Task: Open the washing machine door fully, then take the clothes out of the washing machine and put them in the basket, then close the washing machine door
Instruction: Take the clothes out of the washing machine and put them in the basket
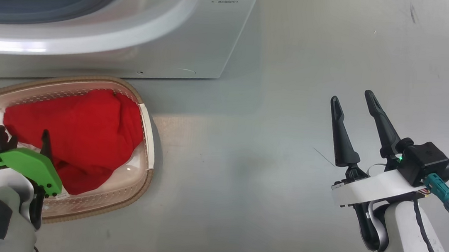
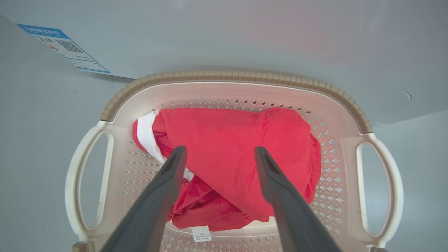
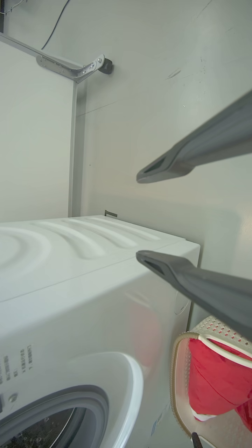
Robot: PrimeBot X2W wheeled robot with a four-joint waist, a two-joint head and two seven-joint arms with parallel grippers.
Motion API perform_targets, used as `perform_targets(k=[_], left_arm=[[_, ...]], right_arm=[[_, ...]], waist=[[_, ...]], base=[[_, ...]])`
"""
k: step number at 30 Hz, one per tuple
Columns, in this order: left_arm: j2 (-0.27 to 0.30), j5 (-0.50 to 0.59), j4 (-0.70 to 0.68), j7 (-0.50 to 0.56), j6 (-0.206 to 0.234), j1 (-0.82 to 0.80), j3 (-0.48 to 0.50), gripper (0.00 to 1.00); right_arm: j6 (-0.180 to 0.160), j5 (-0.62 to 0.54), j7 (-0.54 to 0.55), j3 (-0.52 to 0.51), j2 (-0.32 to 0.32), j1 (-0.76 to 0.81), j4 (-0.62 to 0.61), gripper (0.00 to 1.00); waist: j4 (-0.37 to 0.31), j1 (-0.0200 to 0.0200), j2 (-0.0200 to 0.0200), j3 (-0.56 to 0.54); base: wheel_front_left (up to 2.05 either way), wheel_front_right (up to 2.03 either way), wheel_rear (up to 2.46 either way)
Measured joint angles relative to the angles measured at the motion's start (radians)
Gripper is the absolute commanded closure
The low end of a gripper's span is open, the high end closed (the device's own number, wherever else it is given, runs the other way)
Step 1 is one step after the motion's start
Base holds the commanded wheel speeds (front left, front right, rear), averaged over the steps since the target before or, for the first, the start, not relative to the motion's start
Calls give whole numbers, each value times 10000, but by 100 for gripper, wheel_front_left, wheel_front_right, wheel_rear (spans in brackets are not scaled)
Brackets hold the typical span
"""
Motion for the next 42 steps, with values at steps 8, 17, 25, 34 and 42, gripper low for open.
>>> perform_targets(k=[8,17,25,34,42], left_arm=[[-10,61,211,-384,-226,-6,-98,0],[-63,382,230,-796,-499,10,-500,0],[-385,606,-378,-894,-665,55,-744,0],[-441,769,-2056,-894,-838,424,-892,0],[-510,901,-3601,-895,-851,1290,-932,0]], right_arm=[[0,2,2,0,23,0,173,0],[0,35,0,-42,38,8,441,0],[0,138,0,-230,40,231,560,0],[0,309,0,-368,46,677,644,0],[0,441,2,-633,77,1027,633,0]], waist=[[115,0,0,-456],[249,0,0,-1282],[458,0,0,-2211],[754,0,0,-3132],[1015,0,0,-3871]], base=[[0,0,0],[0,0,0],[0,0,0],[0,0,0],[0,0,0]])
